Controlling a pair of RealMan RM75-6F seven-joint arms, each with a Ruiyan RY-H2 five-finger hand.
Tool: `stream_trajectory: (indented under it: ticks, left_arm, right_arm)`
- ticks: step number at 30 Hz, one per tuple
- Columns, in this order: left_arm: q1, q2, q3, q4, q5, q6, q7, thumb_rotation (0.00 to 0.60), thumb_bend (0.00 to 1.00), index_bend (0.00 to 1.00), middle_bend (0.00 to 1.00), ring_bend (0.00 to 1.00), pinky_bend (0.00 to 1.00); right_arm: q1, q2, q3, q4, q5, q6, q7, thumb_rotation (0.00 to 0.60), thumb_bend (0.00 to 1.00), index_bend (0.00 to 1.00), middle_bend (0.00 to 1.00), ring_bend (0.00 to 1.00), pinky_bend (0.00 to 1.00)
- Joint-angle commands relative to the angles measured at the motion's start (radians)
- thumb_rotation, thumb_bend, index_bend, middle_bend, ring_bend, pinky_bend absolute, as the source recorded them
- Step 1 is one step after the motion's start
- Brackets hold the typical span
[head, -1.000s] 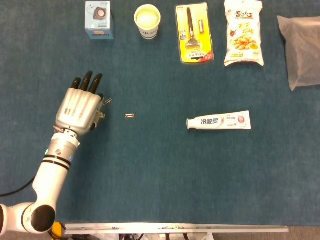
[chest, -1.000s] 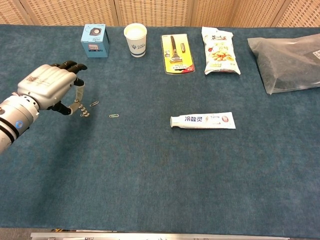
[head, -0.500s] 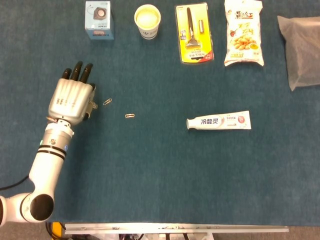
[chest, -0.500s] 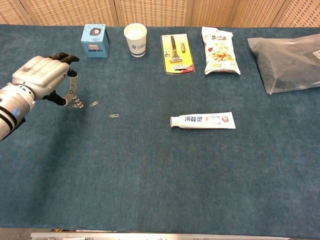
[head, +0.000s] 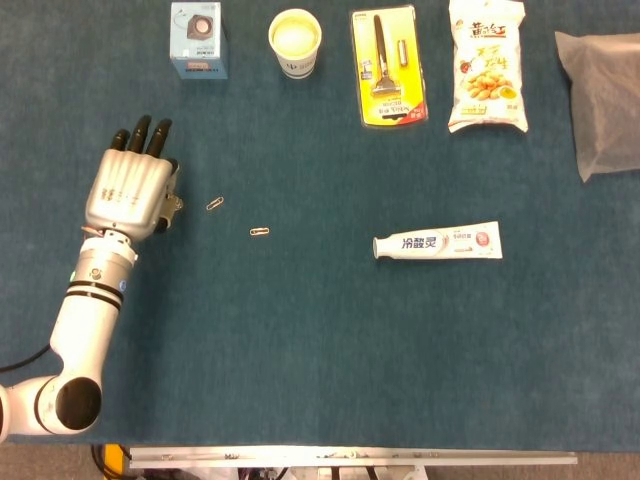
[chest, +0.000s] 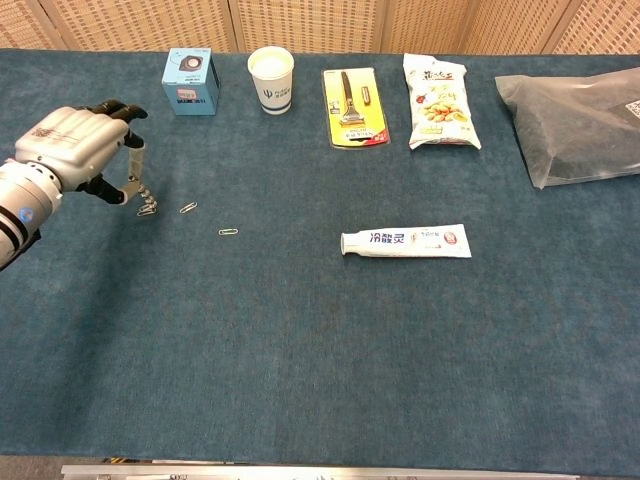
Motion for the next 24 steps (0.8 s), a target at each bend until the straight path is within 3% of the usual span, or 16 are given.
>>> stream_trajectory:
  ticks: [1,12,24]
  left_arm:
    - [-0.001,0.000,0.004,0.004,-0.001,-0.001,-0.004,0.600,0.37,0.55,0.09,0.00,0.15]
    - [0.000,0.000,0.019,0.005,0.000,0.008,-0.010,0.600,0.37,0.55,0.09,0.00,0.15]
    - [0.045,0.049,0.053,-0.084,0.055,0.086,-0.024,0.600,0.37,0.56,0.09,0.00,0.15]
  right_arm:
    - [0.000,0.000,0.001,0.000,0.002,-0.001,0.000,0.600,0.33,0.25,0.17,0.14,0.33]
    - [-0.001,0.001,0.000,0.000,0.000,0.001,0.003,0.600,0.33,0.25,0.17,0.14,0.33]
    - [-0.002,0.002,-0.004,-0.002,-0.011,0.005,0.005,0.600,0.33,0.25,0.17,0.14,0.33]
